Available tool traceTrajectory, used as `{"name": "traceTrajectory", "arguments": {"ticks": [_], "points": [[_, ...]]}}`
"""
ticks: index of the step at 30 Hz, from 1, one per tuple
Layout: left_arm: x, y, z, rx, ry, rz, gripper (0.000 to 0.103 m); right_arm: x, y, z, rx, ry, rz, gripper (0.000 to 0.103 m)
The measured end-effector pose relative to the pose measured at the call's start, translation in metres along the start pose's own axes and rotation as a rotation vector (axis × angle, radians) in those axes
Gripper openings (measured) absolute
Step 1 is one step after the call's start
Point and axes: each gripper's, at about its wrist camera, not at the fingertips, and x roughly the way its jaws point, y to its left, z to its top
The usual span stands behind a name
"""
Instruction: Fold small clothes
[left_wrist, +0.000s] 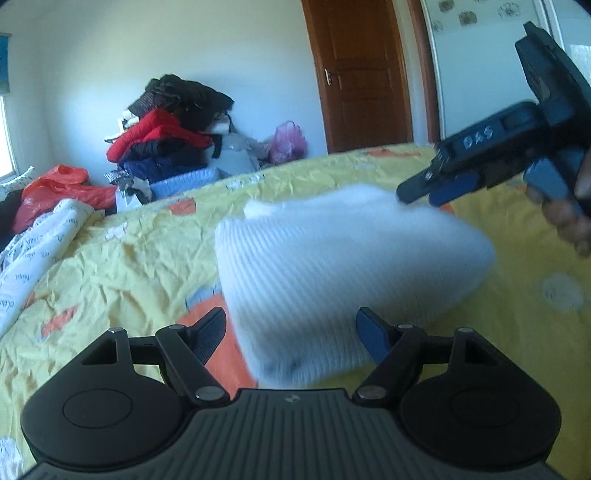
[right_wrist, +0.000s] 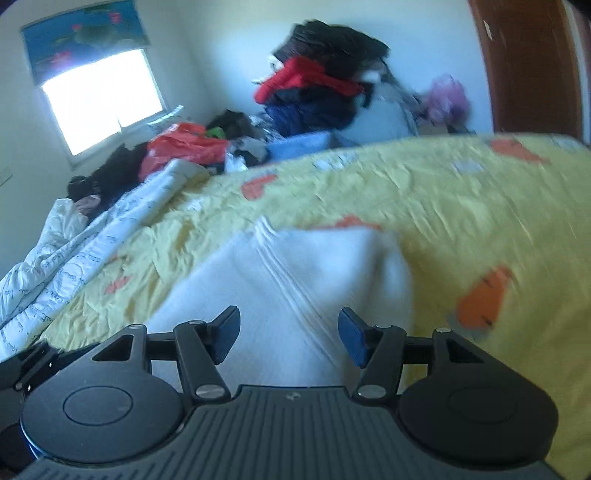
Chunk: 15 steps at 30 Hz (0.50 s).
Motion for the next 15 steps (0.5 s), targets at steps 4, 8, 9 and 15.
{"name": "traceTrajectory", "arguments": {"ticks": [4,8,9,15], "points": [[0.008,0.007,-0.013,-0.013,0.055,0.029,0.077,-0.003,0.003,-0.015,-0.028,0.075,0.037,0.065],[0.027,0.016,-0.013,-0.072,0.077,0.022,0.047,0.010,0.009,-0.027,-0.065,0.118,0.034,0.035],[0.028,0.015,-0.012,-0.075,0.086,0.001,0.039,0.009,0.009,-0.025,-0.067,0.115,0.047,0.027],[0.018,0.008,-0.010,-0.019,0.066,0.006,0.027,-0.011,0.000,-0.010,-0.085,0.081,0.010,0.016]]}}
